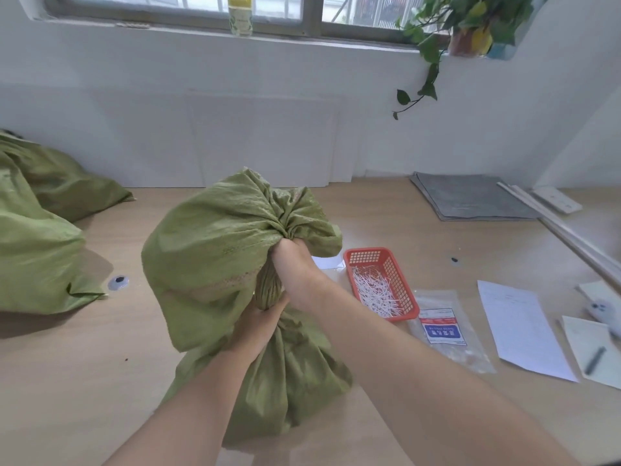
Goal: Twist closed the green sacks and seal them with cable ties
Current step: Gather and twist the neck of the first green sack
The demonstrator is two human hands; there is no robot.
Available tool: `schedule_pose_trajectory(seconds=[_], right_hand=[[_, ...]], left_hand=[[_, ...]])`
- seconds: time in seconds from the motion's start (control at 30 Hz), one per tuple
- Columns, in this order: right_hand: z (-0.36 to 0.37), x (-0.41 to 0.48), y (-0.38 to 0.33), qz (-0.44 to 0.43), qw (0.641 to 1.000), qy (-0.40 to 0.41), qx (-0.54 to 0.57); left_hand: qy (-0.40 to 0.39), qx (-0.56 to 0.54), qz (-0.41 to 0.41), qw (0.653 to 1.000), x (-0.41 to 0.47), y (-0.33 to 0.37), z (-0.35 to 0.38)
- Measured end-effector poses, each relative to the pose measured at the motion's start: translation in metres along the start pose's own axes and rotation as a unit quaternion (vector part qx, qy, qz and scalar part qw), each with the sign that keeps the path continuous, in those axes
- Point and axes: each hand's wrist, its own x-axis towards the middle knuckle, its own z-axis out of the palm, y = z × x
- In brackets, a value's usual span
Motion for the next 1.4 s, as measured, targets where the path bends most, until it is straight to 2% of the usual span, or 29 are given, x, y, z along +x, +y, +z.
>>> schedule_pose_trajectory(seconds=[0.2,0.37,0.5,0.63,0.8,1.07,1.3,1.4], right_hand=[[-0.012,0.019,0.006,0.028,0.999,0.028,-0.007],[-0.03,0.032,0.01,0.052,0.993,-0.014,-0.101],[-0.047,0.035,0.025,0.094,0.983,-0.035,-0.151],[-0.06,0.032,0.047,0.103,0.985,0.008,-0.137],[-0.083,0.014,0.071,0.104,0.98,0.067,-0.156],[-0.109,-0.013,0.129,0.06,0.967,0.227,-0.102],[-0.138,-0.022,0.177,0.057,0.951,0.302,-0.034],[-0.155,-0.027,0.191,0.065,0.944,0.319,-0.049]], left_hand=[[0.047,0.065,-0.031,0.996,0.013,-0.009,0.007],[0.072,0.062,-0.053,0.994,0.017,-0.015,0.009],[0.095,0.035,-0.035,0.994,0.017,-0.02,0.012],[0.089,0.083,-0.036,0.992,0.014,-0.019,0.019],[0.119,0.18,-0.064,0.974,0.01,-0.026,0.026],[0.129,0.265,-0.054,0.954,0.011,-0.037,0.034],[0.142,0.319,-0.045,0.936,-0.003,-0.043,0.058],[0.146,0.35,-0.027,0.925,-0.013,-0.05,0.066]])
